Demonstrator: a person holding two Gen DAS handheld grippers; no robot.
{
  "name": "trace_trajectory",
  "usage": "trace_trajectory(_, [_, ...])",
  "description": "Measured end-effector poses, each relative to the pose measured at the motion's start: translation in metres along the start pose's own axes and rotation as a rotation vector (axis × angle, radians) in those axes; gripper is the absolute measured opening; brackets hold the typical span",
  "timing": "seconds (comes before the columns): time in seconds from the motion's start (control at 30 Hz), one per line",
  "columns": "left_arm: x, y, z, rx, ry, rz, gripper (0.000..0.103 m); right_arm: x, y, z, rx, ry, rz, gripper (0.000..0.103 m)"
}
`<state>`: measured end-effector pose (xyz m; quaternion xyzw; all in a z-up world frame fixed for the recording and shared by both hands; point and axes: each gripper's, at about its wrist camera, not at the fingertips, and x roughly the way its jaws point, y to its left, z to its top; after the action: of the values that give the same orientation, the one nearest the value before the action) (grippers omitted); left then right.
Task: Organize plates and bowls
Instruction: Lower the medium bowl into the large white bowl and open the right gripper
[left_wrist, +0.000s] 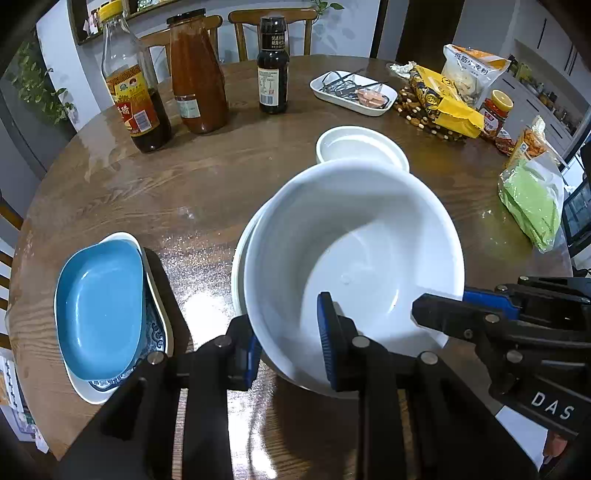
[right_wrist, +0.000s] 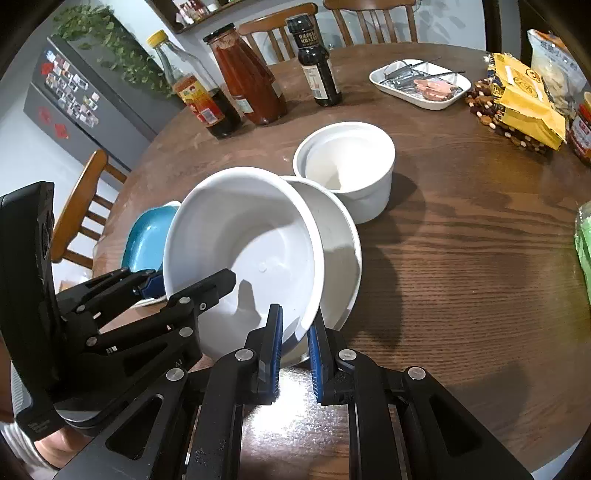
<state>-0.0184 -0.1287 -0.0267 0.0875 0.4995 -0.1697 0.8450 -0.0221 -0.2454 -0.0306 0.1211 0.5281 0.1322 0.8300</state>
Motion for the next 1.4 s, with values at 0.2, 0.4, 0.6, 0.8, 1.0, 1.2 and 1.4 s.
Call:
trace_trajectory(0.2, [0.004,0.001,0.001,-0.004,0.012,0.001,0.025,0.003,0.0,0.002,-0.001,0.009,-0.003,0.015])
trace_trajectory(0.4, [0.008,0.001,0.001,0.005,0.022,0.003,0.025,0.005,-0.001,0.002,-0.005,0.018,-0.008,0.015])
trace_trajectory(0.6, [0.012,0.001,0.003,0.009,0.037,-0.004,0.025,0.006,-0.001,0.002,-0.005,0.024,-0.017,0.015])
trace_trajectory(0.8, [0.014,0.002,0.003,0.018,0.042,-0.009,0.025,0.007,0.001,0.004,-0.009,0.027,-0.029,0.015])
trace_trajectory(1.0, [0.017,0.007,0.007,-0.001,0.061,-0.028,0.025,0.007,0.0,0.007,-0.003,0.036,-0.03,0.015])
trace_trajectory(1.2, [0.015,0.007,0.007,-0.009,0.067,-0.033,0.025,0.009,0.0,0.007,0.002,0.048,-0.03,0.015])
trace_trajectory(1.4, [0.013,0.005,0.006,0.008,0.058,-0.021,0.025,0.008,0.001,0.008,-0.008,0.047,-0.032,0.015])
